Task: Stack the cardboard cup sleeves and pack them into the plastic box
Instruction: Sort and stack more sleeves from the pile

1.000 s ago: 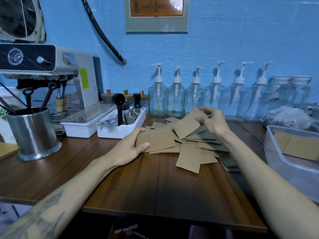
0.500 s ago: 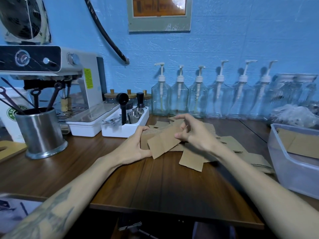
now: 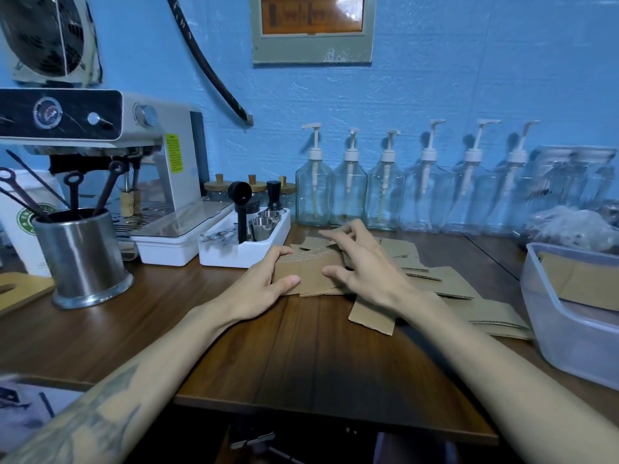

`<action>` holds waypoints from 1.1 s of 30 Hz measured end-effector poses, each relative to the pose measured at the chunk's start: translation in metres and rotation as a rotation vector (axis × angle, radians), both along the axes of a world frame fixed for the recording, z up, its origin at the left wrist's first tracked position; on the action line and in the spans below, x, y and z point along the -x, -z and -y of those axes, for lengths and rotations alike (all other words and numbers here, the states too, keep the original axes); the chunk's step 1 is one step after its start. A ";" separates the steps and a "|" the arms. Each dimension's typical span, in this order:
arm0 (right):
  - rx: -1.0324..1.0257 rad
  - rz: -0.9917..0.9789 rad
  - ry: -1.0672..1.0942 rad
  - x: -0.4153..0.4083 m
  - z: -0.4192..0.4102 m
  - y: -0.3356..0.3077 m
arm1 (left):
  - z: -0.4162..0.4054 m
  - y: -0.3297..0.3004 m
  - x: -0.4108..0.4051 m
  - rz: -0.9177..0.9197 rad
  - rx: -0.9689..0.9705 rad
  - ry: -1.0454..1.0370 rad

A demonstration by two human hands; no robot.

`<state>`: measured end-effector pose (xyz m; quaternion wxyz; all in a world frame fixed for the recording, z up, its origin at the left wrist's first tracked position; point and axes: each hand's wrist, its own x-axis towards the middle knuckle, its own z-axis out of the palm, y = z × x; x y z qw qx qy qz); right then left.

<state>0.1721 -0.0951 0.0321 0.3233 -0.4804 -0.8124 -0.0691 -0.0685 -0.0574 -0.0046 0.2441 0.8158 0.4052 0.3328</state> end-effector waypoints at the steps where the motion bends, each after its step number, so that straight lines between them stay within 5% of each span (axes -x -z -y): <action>1: -0.048 0.085 0.014 0.002 0.000 -0.001 | 0.000 0.000 0.000 0.017 0.001 0.024; 5: -0.027 0.318 0.022 0.017 -0.002 0.003 | 0.002 -0.002 -0.002 0.019 -0.027 0.062; 33: -0.013 0.144 -0.061 0.027 0.000 -0.014 | 0.013 -0.008 0.000 0.040 -0.238 -0.041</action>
